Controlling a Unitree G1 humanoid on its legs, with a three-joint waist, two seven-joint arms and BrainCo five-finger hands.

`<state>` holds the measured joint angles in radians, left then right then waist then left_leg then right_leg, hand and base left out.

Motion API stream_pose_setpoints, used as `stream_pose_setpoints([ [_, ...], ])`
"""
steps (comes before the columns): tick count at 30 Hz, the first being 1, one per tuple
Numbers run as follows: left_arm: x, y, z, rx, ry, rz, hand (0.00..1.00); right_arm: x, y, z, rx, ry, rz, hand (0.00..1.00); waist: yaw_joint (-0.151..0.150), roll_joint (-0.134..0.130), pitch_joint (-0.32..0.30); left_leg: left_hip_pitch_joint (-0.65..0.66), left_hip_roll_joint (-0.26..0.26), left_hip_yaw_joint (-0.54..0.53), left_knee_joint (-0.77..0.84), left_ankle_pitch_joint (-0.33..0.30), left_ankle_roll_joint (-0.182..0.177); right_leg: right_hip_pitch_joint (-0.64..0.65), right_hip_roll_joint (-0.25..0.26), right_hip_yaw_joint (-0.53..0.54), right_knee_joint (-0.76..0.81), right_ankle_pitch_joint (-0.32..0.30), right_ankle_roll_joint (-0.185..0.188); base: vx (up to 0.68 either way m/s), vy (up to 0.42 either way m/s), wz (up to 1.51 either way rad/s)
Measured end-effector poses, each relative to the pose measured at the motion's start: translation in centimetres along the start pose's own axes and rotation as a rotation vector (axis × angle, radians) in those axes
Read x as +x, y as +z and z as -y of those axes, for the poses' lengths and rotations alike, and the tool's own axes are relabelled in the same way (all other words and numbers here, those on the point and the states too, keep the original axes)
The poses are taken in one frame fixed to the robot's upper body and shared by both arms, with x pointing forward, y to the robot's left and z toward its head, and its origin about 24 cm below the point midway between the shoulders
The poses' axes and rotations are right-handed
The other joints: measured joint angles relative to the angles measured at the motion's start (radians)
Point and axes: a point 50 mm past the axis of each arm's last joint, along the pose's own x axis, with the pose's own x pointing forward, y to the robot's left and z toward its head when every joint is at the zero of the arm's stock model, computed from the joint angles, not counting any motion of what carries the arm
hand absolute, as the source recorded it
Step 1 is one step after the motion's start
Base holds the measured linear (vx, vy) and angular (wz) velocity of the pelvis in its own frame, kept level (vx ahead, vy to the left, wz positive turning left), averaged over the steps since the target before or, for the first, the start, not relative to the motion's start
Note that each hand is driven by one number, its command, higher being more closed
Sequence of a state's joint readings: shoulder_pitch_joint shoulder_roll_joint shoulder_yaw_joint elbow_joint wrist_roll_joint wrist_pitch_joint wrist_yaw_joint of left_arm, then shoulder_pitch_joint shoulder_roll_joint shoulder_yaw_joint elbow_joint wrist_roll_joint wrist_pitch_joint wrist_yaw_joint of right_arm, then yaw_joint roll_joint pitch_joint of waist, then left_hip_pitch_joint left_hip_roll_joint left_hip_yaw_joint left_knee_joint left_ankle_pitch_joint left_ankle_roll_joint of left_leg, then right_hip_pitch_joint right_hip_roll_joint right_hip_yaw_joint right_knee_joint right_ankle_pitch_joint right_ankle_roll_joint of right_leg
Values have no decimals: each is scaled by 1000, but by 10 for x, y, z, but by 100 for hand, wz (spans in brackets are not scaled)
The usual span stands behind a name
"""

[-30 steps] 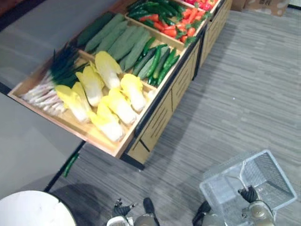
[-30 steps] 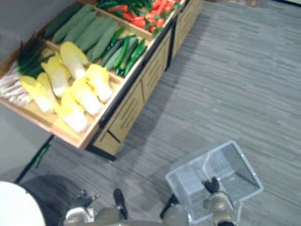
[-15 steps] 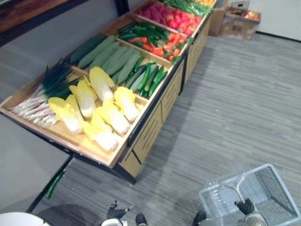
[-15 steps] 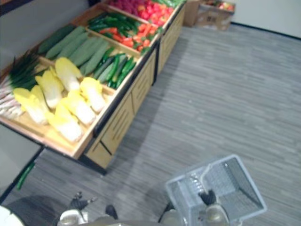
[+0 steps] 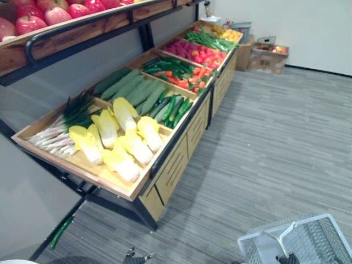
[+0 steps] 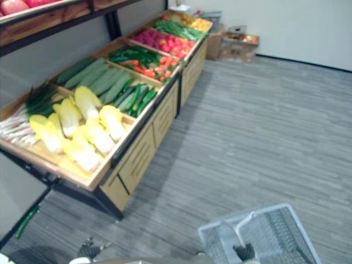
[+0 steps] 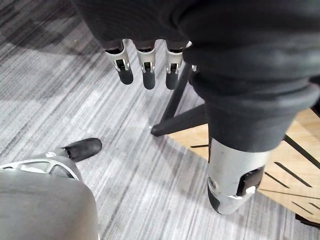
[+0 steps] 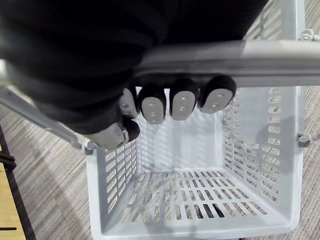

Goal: Pick vegetable in the basket

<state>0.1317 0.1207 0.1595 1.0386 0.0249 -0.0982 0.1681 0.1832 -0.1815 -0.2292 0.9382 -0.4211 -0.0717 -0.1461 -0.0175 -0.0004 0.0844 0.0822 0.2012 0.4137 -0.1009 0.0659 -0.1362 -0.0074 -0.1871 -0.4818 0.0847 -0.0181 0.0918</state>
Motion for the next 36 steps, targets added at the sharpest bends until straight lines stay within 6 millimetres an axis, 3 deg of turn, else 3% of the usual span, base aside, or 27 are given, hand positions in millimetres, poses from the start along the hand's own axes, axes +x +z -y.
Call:
stream_pose_setpoints([
  [4, 1, 2, -1, -3, 8, 3, 0, 0, 1, 0, 1, -5, 4, 100, 1, 2, 1, -17, 2, -11, 16, -3, -2, -35, -8, 15, 61, -26, -5, 9, -10, 3],
  [7, 1, 4, -2, -5, 20, 9, 0, 2, 6, 0, 1, -4, 18, 100, 8, 1, 12, -85, 46, -16, 193, -100, -12, -59, -3, 51, 130, -79, -11, 39, -61, -6],
  [9, 1, 0, -1, -5, 19, -7, 0, 2, 6, 1, -20, 0, 24, 100, 24, 19, 18, -106, 99, -19, 291, -153, -19, -49, 29, 62, 147, -102, -22, 115, -74, -19],
  [10, 0, -5, -3, -6, 24, -24, 0, 3, 8, 1, -35, 5, 33, 100, 30, 16, 31, -117, 116, -18, 383, -144, -3, -36, 27, 66, 155, -124, -22, 126, -41, 3],
  [12, 1, 0, -2, -26, 29, -16, 0, 4, 10, 5, -37, -4, 38, 100, 33, 2, 57, -191, 134, -18, 566, -73, 66, -5, 8, 60, 159, -137, -22, 112, -142, 12],
  [14, 1, 2, -2, -43, 36, -4, 0, 5, 9, 11, -45, -18, 31, 100, 44, -13, 74, -230, 145, -25, 663, 14, 61, 44, -7, 65, 122, -136, -23, 140, -111, 2],
  [15, 1, 2, -1, -51, 34, -3, 0, 5, 8, 14, -52, -26, 28, 100, 49, -11, 80, -240, 138, -35, 681, 2, 50, 68, -14, 64, 102, -136, -23, 155, 19, -1],
  [17, -1, -1, 1, -57, 31, -13, 0, 7, 10, 21, -60, -43, 33, 100, 49, 11, 85, -250, 110, -35, 641, -46, 27, 93, -18, 64, 79, -136, -24, 149, 47, -2],
  [19, 0, 0, 2, -60, 31, -9, 0, 8, 13, 21, -57, -44, 41, 100, 47, 18, 85, -249, 52, -8, 430, -30, 22, 108, -21, 44, 60, -128, -21, 177, 97, 6],
  [21, -1, 1, 7, -66, 19, -11, 0, 7, 13, 23, -56, -55, 48, 100, 47, 43, 84, -238, 13, 29, 258, 118, 41, 125, -2, 31, 55, -129, 7, 236, 174, 24],
  [22, -1, -1, 9, -62, 15, -23, 0, 6, 11, 21, -48, -55, 39, 100, 39, 54, 80, -210, -3, 72, 199, 111, 103, 161, 10, 11, 36, -136, 27, 260, 188, 56],
  [25, 3, 17, 5, -62, 23, 32, 0, 8, 23, 12, -25, -36, 69, 100, 45, 9, 96, -214, -34, 125, 178, 88, 125, 188, -5, -16, -25, -120, 54, 153, 105, 32],
  [26, 3, 16, 5, -65, 24, 27, 0, 10, 30, 12, -29, -36, 89, 100, 47, 7, 95, -232, -30, 160, 208, 43, 174, 193, -2, -22, -42, -116, 61, 98, 85, 14],
  [27, 3, 15, 6, -66, 24, 23, 0, 10, 33, 12, -29, -37, 96, 100, 47, 7, 95, -237, -28, 165, 223, 17, 185, 199, -2, -26, -49, -115, 63, 109, 88, 12],
  [30, 3, 11, 2, -84, 40, 4, 0, 13, 44, 13, -30, -38, 126, 100, 60, -8, 94, -243, -44, 185, 286, -67, 181, 207, -43, -22, -37, -132, 79, 156, 93, -3],
  [31, 2, 7, 2, -83, 41, -10, 0, 14, 47, 13, -42, -39, 134, 100, 63, -14, 94, -239, -55, 191, 314, -120, 176, 204, -69, -22, 6, -161, 86, 166, 104, 4],
  [32, 0, 0, 4, -82, 37, -31, 0, 14, 45, 14, -48, -41, 130, 100, 62, -23, 93, -228, -69, 194, 312, -140, 175, 184, -103, -9, 96, -167, 91, 166, 104, 10],
  [33, 0, -1, 4, -79, 34, -35, 0, 14, 45, 15, -52, -44, 130, 100, 61, -16, 84, -221, -74, 191, 304, -143, 174, 155, -123, 4, 173, -167, 91, 165, 168, 20],
  [34, 0, 0, 2, -73, 37, -26, 0, 14, 47, 14, -56, -42, 136, 100, 60, -17, 76, -201, -90, 180, 280, -140, 169, 75, -167, 50, 366, -154, 99, 173, 173, 48],
  [36, 2, 8, -6, -61, 54, 11, 0, 13, 46, 7, -56, -23, 134, 100, 54, -48, 62, -162, -123, 111, 236, -141, 176, -53, -217, 152, 659, -7, 121, 255, 133, 77],
])
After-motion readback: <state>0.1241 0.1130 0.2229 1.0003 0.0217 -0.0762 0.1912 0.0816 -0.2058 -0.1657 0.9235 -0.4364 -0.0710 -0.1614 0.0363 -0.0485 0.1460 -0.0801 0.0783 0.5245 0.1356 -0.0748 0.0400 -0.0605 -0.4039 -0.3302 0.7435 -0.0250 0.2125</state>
